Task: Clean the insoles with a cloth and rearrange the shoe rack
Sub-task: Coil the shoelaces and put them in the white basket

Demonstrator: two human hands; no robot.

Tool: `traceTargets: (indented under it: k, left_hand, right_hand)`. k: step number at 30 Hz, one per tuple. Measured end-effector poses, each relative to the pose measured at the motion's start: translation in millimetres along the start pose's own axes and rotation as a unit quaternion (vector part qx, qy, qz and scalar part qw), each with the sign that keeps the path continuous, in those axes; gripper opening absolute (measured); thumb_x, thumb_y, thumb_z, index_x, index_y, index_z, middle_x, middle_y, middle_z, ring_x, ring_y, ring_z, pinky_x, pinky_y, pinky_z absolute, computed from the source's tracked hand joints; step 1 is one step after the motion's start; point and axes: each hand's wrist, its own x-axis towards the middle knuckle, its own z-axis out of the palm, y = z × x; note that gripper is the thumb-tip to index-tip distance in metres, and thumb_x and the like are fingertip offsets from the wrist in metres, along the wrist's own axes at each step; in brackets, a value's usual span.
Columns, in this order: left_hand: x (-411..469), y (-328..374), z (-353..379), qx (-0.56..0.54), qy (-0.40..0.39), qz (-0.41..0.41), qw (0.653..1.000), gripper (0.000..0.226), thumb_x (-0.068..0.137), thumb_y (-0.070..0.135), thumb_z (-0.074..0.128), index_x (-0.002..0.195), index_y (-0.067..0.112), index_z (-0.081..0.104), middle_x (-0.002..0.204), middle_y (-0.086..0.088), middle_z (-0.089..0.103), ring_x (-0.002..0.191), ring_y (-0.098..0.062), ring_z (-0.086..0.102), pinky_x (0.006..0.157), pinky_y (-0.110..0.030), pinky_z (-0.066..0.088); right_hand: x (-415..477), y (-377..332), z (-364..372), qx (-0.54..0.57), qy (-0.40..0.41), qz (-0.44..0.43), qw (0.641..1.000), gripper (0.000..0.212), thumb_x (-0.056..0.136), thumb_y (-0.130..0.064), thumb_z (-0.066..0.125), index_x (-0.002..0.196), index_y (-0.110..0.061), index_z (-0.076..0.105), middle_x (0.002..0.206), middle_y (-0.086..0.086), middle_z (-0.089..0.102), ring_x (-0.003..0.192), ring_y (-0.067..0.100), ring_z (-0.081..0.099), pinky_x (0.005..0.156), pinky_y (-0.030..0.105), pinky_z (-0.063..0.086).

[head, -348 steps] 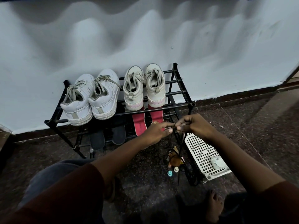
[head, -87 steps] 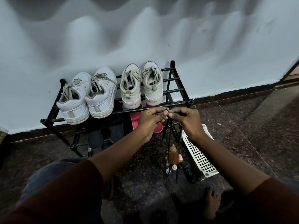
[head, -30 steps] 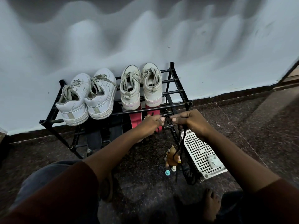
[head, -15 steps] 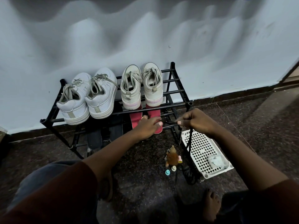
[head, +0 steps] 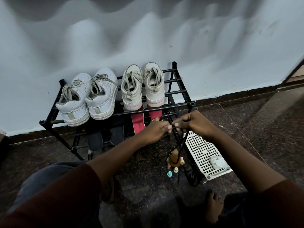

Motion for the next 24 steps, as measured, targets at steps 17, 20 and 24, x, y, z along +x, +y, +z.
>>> traceTargets:
  k: [17,20,24]
  left_hand:
    - [-1.1,-24.5,-12.9,0.158,-0.029,-0.056,0.985,0.04,0.1,0.039,0.038,0.139,0.03,0.042,0.146,-0.026,0.025,0.141,-0.042,0.01,0.115,-0.048,0.015]
    - [-5.4,-7.2,-2.9,0.07,-0.036,-0.019,0.997,0.042,0.1,0.038,0.038,0.141,0.032,0.038,0.15,-0.028,0.013,0.143,-0.039,0.006,0.114,-0.042,0.014]
    - [-5.2,-5.9,7.1,-0.022,-0.033,0.016,0.999,0.031,0.102,0.025,0.036,0.116,0.004,0.055,0.136,-0.022,0.045,0.131,-0.017,0.018,0.09,-0.021,0.012]
  right_hand:
    - [-0.7,-1.5,-8.5,-0.033,0.004,-0.018,0.999,0.015,0.085,-0.005,0.063,0.094,-0.012,0.072,0.09,0.002,0.073,0.087,0.02,0.067,0.083,0.03,0.05]
    - [0.0,-2.7,-2.7,-0.027,-0.014,-0.031,0.999,0.016,0.084,-0.003,0.063,0.096,-0.008,0.072,0.087,0.006,0.073,0.083,0.02,0.068,0.079,0.03,0.052]
    - [-1.6,-3.9,2.7,-0.01,-0.031,-0.035,0.999,0.016,0.082,0.002,0.065,0.093,-0.007,0.072,0.083,0.009,0.073,0.075,0.01,0.067,0.071,0.018,0.048]
